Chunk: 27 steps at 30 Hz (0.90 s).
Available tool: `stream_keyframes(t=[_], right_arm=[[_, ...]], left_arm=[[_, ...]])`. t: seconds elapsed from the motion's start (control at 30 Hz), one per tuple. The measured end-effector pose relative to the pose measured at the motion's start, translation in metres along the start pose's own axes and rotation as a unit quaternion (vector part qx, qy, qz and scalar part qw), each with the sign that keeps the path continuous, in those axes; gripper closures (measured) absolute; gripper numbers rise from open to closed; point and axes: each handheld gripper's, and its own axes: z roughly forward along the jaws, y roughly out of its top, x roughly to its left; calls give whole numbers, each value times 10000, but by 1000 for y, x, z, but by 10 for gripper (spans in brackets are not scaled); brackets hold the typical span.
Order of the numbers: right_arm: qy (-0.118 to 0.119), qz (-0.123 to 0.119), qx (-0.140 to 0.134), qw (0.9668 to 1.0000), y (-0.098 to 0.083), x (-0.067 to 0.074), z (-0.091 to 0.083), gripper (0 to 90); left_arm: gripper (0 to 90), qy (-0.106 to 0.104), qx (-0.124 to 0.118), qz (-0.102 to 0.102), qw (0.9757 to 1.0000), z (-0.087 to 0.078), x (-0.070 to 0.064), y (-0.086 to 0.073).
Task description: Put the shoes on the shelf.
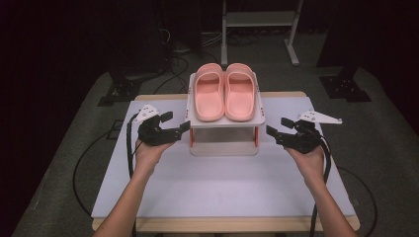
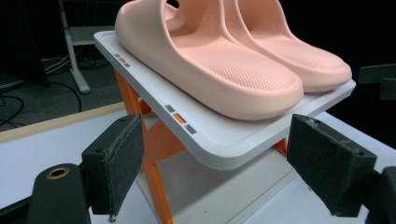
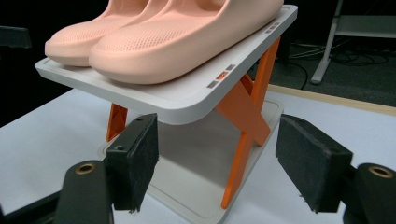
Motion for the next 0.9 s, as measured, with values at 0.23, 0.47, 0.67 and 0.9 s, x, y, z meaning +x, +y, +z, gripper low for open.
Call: stream_keyframes(t=[0.23, 0.47, 0.67, 0.9], right_arm=[[-7, 40, 7, 10000, -9, -2, -2, 289], [-12, 93, 101, 9999, -22, -6, -5, 280], [-43, 124, 115, 9998, -32, -9, -7, 279], [-82, 172, 131, 9997, -41, -13, -11, 277]], left_arm=[[186, -39, -3, 6, 10000, -2, -2, -4], [178, -71, 39, 6, 10000, -3, -5, -14], [177, -26, 51, 19, 10000, -4, -4, -19], [164, -48, 89, 108, 9999, -5, -7, -25]])
